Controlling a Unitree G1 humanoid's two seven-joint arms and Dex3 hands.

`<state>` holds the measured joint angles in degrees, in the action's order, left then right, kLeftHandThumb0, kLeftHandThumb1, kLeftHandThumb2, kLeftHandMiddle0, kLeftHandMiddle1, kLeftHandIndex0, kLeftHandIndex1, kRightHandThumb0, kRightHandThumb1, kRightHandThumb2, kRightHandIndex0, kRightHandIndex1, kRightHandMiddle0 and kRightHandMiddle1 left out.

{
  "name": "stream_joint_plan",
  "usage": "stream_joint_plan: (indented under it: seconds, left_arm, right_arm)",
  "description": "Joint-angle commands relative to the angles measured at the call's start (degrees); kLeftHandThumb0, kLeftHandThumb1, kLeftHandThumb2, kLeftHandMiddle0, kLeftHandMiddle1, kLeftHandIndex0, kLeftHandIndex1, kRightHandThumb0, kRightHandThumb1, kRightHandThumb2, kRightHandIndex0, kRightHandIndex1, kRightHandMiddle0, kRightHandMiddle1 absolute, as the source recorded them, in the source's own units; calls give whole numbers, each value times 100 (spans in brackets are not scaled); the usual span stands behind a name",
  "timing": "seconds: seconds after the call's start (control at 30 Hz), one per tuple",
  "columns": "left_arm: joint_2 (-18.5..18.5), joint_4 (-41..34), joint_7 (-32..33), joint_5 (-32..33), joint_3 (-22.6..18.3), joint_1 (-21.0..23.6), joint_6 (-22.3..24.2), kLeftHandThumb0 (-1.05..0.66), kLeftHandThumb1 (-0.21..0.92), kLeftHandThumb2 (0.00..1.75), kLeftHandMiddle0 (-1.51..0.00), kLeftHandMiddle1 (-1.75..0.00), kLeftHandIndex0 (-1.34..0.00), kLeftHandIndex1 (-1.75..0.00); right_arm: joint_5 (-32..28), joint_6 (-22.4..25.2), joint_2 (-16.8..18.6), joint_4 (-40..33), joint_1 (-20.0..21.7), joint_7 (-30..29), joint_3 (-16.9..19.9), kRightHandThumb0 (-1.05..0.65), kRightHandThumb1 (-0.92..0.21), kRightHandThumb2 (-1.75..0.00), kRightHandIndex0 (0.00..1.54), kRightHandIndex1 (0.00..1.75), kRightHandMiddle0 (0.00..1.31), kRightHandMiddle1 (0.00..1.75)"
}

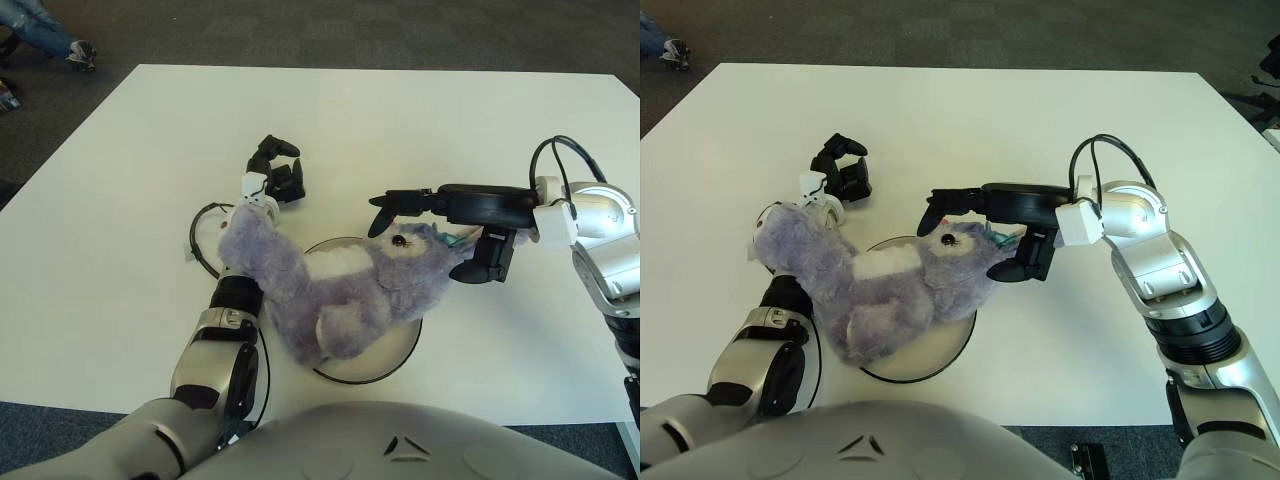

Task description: Put the doll into the plate.

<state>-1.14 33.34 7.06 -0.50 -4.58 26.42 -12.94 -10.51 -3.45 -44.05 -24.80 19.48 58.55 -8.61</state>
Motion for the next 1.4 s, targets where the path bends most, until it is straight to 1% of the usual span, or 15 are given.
stream_joint_plan:
  seconds: [0.0,0.07,0.13,0.3,0.47,0.63,0.73,0.8,0.93,1.07,1.13,1.23,1.27,1.33,1.37]
  left_arm:
    - [19,33,8,-14,4,-107,63,-47,33,129,-113,-175,-59,-175]
    - [18,-7,29,-44,26,-118,132,-47,33,130,-114,-175,-59,-175]
    - [17,-35,45,-61,38,-123,184,-47,33,130,-114,-175,-59,-175]
    - [24,-94,105,-130,58,-135,280,-47,33,130,-115,-175,-59,-175]
    - [39,-142,109,-196,92,-163,348,-48,31,132,-116,-175,-61,-175]
    - [34,-148,58,-165,80,-175,327,-48,30,134,-115,-175,-62,-175]
    - [34,-94,22,-127,61,-176,233,-48,30,134,-115,-175,-62,-175]
    - [40,-74,13,-126,64,-174,205,-48,30,134,-115,-175,-62,-175]
    - [58,-24,-32,-117,72,-168,131,-48,30,133,-115,-175,-62,-175]
    - [71,-40,-74,-123,89,-195,80,-48,31,133,-115,-175,-61,-175]
    - [71,-46,-67,-136,92,-196,72,-48,31,132,-115,-175,-61,-175]
    - [60,-86,-15,-170,96,-209,79,-48,32,132,-115,-175,-61,-175]
    - [65,-102,-11,-180,100,-218,91,-48,32,132,-115,-175,-61,-175]
    - [67,-117,-29,-175,102,-224,112,-48,32,132,-115,-175,-61,-175]
    - [67,-119,-33,-172,102,-224,117,-48,32,132,-115,-175,-61,-175]
  right_arm:
    - [21,-255,-184,-33,166,184,128,10,-42,-138,0,0,0,117]
    - [77,-328,-287,-41,204,274,151,11,-41,-139,0,0,0,121]
    - [123,-393,-301,-25,223,297,146,12,-40,-140,0,0,0,121]
    - [153,-526,-287,27,282,280,142,15,-37,-141,0,0,0,115]
    - [190,-548,-289,-11,279,139,275,16,-36,-140,0,0,0,107]
    - [223,-379,-313,-86,237,-15,425,-2,-36,-130,0,0,0,98]
    - [279,-202,-343,-135,171,-173,603,-19,-46,-116,0,0,0,88]
    - [315,-144,-345,-153,140,-235,660,-27,-51,-110,0,0,0,81]
    - [424,-54,-385,-99,127,-348,778,-37,-55,-101,0,0,0,68]
    - [478,159,-358,-16,111,-531,912,-44,-53,-96,0,0,0,60]
    - [509,204,-307,114,81,-665,997,-46,-50,-95,0,0,0,60]
    - [662,104,-139,345,-39,-1024,1133,-49,-41,-97,7,4,0,70]
    - [700,39,-69,412,-74,-1151,1163,-49,-40,-97,8,4,0,71]
    - [806,-237,152,662,-129,-1517,1245,-50,-36,-99,14,8,0,81]
    - [837,-325,210,738,-142,-1621,1263,-50,-34,-101,17,14,0,89]
